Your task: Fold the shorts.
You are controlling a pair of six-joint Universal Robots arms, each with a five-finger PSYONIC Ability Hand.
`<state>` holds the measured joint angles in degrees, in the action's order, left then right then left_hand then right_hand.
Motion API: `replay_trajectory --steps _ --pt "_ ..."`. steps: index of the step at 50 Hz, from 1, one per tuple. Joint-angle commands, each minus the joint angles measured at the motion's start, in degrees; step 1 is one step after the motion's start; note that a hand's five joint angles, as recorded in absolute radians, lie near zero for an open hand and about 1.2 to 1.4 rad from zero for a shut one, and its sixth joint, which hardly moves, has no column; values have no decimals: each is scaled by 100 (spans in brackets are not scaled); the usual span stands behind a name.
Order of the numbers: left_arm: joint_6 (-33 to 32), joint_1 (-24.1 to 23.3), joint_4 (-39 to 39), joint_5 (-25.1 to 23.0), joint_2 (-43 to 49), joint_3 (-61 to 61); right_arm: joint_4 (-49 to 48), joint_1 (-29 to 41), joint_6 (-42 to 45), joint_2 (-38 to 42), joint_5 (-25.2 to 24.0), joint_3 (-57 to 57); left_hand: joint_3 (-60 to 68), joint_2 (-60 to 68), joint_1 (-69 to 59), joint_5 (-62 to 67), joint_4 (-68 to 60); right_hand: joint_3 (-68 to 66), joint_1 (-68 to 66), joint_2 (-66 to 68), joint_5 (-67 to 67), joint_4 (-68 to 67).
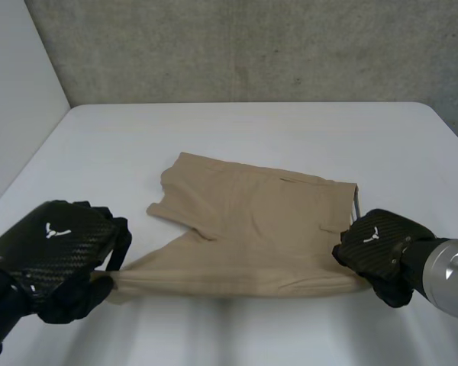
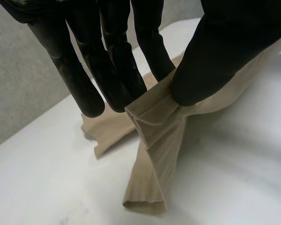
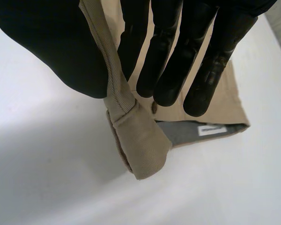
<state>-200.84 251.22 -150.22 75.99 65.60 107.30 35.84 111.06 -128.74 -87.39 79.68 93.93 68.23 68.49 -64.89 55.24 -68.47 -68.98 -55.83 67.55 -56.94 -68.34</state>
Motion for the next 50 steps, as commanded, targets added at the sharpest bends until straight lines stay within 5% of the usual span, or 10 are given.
replay_trajectory --steps 1,9,21,31,44,46,47,48,50 --pt "-16 33 -1017 109 1410 55 28 -172 7 572 -101 -23 1177 1151 -1511 1476 -1153 -1102 -2417 1245 -1306 -1166" --pt "-104 -29 -2054 223 3299 -1042 -851 -163 -186 1444 -22 -753 1177 1151 -1511 1476 -1153 -1102 -2417 1245 -1306 -1166" --pt "-684 -609 -3206 1418 6314 -4575 -2080 56 -854 3225 821 -2834 1177 1151 -1511 1476 -1153 -1102 -2417 1245 -1306 -1166" --pt "-1001 -846 -3804 936 8292 -6747 -2389 197 -854 4677 1603 -4373 1177 1151 -1511 1476 -1153 -1102 -2417 1245 -1306 -1166" --pt "-1351 -855 -4322 900 9805 -8498 -3618 215 -828 5794 1727 -5420 1177 1151 -1511 1476 -1153 -1102 -2417 1245 -1306 -1166" --pt "-1387 -881 -4436 891 9788 -8357 -3759 206 -846 5751 1718 -5429 1177 1151 -1511 1476 -1153 2755 1439 -2611 2550 2690" --pt "-1396 -907 -4507 883 9761 -8261 -3864 206 -898 5672 1727 -5429 1177 1151 -1511 1476 -1153 5898 4583 -5755 5694 5834" --pt "-1405 -977 -4673 882 9718 -7990 -3918 197 -933 5602 1727 -5429 -2834 -2860 2501 -2535 2858 5898 4583 -5755 5694 5834" --pt "-1414 -1048 -4884 891 9604 -7682 -3988 171 -1038 5374 1709 -5350 -5708 -5734 5374 -5409 5731 5898 4583 -5755 5694 5834"
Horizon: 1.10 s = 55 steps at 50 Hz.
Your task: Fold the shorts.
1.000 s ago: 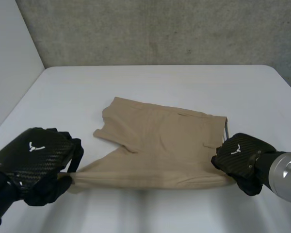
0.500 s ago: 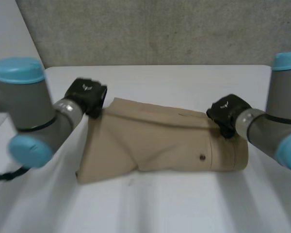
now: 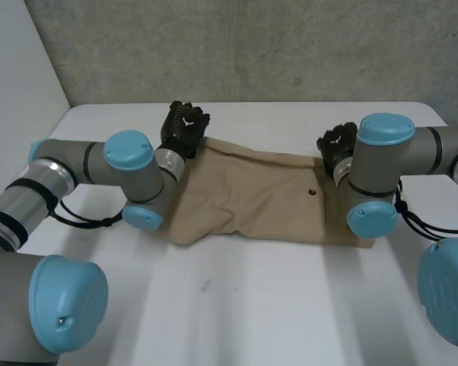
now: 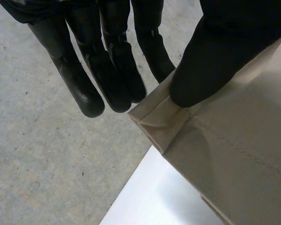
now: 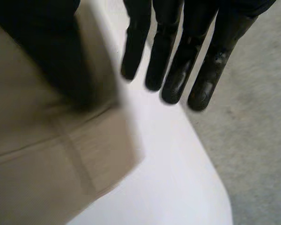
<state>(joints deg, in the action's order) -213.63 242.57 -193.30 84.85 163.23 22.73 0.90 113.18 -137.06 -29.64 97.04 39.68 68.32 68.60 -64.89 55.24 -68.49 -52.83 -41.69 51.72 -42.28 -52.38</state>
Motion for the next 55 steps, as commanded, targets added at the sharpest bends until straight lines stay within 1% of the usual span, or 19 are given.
replay_trajectory --steps 1,2,4,6,11,13,19,22,23,25,28,30,32,36,42,45,46,49,55 --pt "-135 -228 -699 14 -273 934 -520 -59 -416 -759 -54 171 -5832 -5860 5489 -5524 5849 4283 3169 -4172 4228 4238" --pt "-126 -289 -909 49 -614 1283 -520 -77 -557 -946 -71 241 -5811 -5839 5468 -5503 5828 4283 3169 -4172 4228 4238" --pt "-126 -316 -989 58 -817 1487 -485 -86 -839 -1324 -98 443 -5810 -5839 5468 -5503 5827 4283 3169 -4172 4228 4238" --pt "-92 -281 -1209 154 -1615 2451 -450 -86 -1226 -1860 -150 847 -5810 -5839 5468 -5503 5827 4283 3169 -4172 4228 4238" --pt "84 -281 -1175 366 -2812 3702 -64 -95 -1543 -2906 -414 1936 -5726 -5755 5384 -5419 5743 4283 3169 -4172 4228 4238" --pt "355 -272 -1122 401 -3356 4315 269 -121 -1578 -3309 -563 2506 -5710 -5738 5367 -5402 5727 4283 3169 -4172 4228 4238" --pt "1182 -167 -867 392 -4509 5653 622 -402 -1692 -3654 -818 3791 -5693 -5721 5350 -5385 5710 4243 3130 -4133 4189 4199" --pt "1587 -17 -648 384 -4958 6260 579 -551 -1964 -3768 -976 4380 -5676 -5704 5333 -5368 5693 3435 2321 -3324 3381 3391" --pt "1588 -17 -647 384 -4959 6261 544 -595 -2043 -3786 -1029 4512 -5676 -5704 5333 -5368 5693 3217 2103 -3106 3163 3172" --pt "1919 88 -473 375 -5194 6741 342 -710 -2254 -3795 -1205 4864 -5659 -5688 5317 -5351 5676 2644 1531 -2534 2590 2600" --pt "2097 106 -384 375 -5319 7069 -96 -850 -2343 -3795 -1424 5285 -5659 -5687 5317 -5351 5676 2006 892 -1895 1952 1962" --pt "2185 106 -357 375 -5407 7350 -326 -903 -2343 -3769 -1495 5436 -5659 -5687 5317 -5351 5676 1870 756 -1759 1816 1825" --pt "2194 106 -357 366 -5442 7500 -624 -956 -2343 -3690 -1530 5550 -5659 -5688 5317 -5351 5676 1484 371 -1374 1430 1440" --pt "2203 115 -357 375 -5495 7720 -932 -965 -2317 -3462 -1531 5595 -5676 -5704 5333 -5368 5693 1314 200 -1203 1260 1270" --pt "2212 132 -357 375 -5530 7896 -1021 -991 -2290 -3128 -1487 5472 -5676 -5704 5333 -5368 5693 1314 200 -1203 1260 1269" --pt "2212 124 -357 375 -5530 7905 -1039 -1009 -2264 -3013 -1487 5428 -5676 -5704 5333 -5368 5693 979 -135 -868 925 935" --pt "2212 132 -357 375 -5539 7905 -1091 -1044 -2247 -2926 -1478 5384 -5676 -5704 5333 -5368 5693 411 -703 -300 357 367" --pt "2212 132 -357 375 -5539 7905 -1170 -1175 -2220 -2907 -1460 5349 -5676 -5704 5333 -5368 5693 -2708 -3822 2819 -2762 -2752" --pt "2220 132 -357 384 -5662 7914 -1109 -1553 -2124 -2978 -1469 5243 -5693 -5721 5350 -5385 5710 -2717 -3831 2828 -2772 -2762"
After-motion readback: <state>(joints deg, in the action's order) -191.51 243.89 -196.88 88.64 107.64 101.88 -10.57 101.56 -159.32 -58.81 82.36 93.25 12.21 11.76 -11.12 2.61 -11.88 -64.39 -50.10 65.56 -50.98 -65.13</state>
